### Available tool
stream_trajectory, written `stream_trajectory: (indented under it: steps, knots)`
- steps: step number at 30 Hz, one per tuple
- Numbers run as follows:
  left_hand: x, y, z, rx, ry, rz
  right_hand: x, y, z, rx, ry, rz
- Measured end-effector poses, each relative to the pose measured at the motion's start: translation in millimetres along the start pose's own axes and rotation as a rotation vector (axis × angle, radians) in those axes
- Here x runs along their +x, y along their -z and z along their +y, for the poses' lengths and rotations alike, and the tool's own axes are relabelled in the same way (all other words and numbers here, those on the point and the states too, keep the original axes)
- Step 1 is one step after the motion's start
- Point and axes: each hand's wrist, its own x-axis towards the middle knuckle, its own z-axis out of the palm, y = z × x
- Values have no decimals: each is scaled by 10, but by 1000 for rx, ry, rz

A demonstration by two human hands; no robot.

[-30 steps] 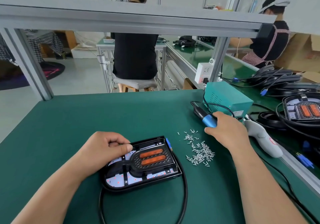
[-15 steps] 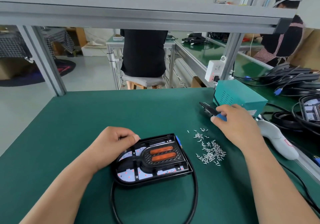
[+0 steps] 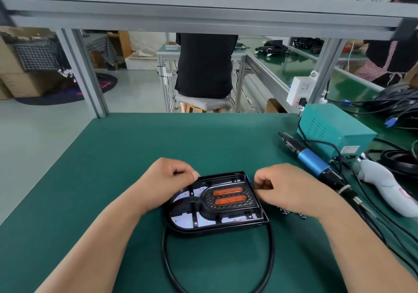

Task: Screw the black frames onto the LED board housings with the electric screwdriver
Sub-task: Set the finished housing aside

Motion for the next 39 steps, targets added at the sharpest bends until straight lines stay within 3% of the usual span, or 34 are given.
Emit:
stream_trajectory:
  steps: [8,13,18,25,32,36,39]
  knots:
    - [8,46,-23,59,21,-48,58,-63,13,-146,-27,20]
    - [18,43,-37,132,9,-89,103,-102,76,108,-20,280]
    - [-23,21,42,-42,-58,-109,149,-136,19,381,-2,352]
    - [-50,-114,87,-78,-111,-160,151,-199,-189,840,80,74]
    - [-14,-171,82,90,-189,-37,150,-253,-268,722,111,-141]
    - [-5,-148,63,105,-151,-142,144,-280,-282,786,153,-125]
    - [-3,-154,78,144,-148,-151,142,-302,-242,1011,116,-83]
